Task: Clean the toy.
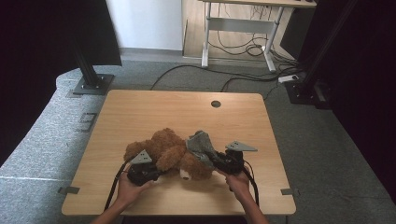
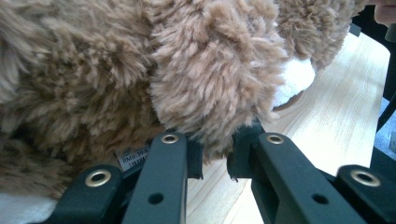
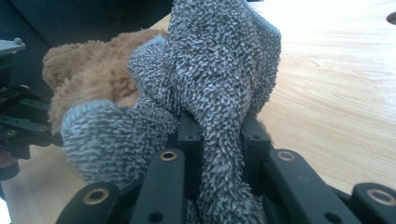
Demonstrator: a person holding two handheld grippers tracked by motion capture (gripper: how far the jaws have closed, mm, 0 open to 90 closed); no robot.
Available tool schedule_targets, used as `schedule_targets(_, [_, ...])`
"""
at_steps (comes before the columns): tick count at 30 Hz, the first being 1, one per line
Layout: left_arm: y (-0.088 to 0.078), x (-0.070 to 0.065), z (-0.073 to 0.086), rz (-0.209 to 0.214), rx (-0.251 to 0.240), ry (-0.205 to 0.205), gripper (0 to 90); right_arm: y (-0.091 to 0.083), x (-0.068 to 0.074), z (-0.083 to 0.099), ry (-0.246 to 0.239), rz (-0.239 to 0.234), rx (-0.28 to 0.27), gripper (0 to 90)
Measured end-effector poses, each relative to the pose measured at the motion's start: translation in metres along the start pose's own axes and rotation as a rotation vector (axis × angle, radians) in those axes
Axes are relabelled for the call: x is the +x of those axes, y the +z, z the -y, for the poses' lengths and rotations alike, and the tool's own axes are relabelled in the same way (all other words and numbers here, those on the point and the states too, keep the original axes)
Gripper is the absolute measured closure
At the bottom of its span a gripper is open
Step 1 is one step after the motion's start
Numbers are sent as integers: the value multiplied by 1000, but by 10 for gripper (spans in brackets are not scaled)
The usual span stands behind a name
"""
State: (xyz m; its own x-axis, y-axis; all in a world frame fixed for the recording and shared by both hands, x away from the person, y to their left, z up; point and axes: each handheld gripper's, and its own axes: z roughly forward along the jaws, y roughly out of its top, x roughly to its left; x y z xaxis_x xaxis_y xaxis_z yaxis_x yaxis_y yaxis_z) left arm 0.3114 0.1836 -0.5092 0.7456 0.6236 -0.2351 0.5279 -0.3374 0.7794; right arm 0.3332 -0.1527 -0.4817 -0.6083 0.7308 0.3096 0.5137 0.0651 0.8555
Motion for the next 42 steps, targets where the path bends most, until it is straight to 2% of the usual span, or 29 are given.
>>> schedule_targets(13, [-5, -5, 12, 5, 13, -22, 776, -3, 7, 13, -10, -26, -7, 751])
schedule_targets(17, [-14, -8, 13, 5, -10, -32, 735, -6, 10, 17, -16, -32, -14, 751])
schedule_targets(19, [-20, -9, 11, -2, -24, -33, 702, -6, 11, 19, -24, -37, -19, 751])
schedule_targets(22, [-30, -11, 8, -33, -65, -41, 586, -5, 13, 21, -26, -41, -24, 752])
schedule_targets(26, [-41, -10, -3, -54, -107, -48, 440, -5, 15, 21, -34, -47, -23, 752])
schedule_targets(28, [-47, -11, -12, -68, -131, -38, 389, -4, 16, 21, -35, -46, -25, 752])
schedule_targets(31, [-52, -11, -22, -58, -140, -24, 335, -4, 15, 21, -33, -48, -25, 752])
schedule_targets(34, [-51, -12, -34, -63, -123, -10, 330, -3, 14, 20, -27, -47, -25, 752])
schedule_targets(38, [-39, -12, -42, -75, -81, -5, 347, -3, 15, 20, -33, -44, -24, 752])
schedule_targets(42, [-27, -12, -42, -74, -52, 3, 483, -3, 14, 20, -31, -44, -25, 752])
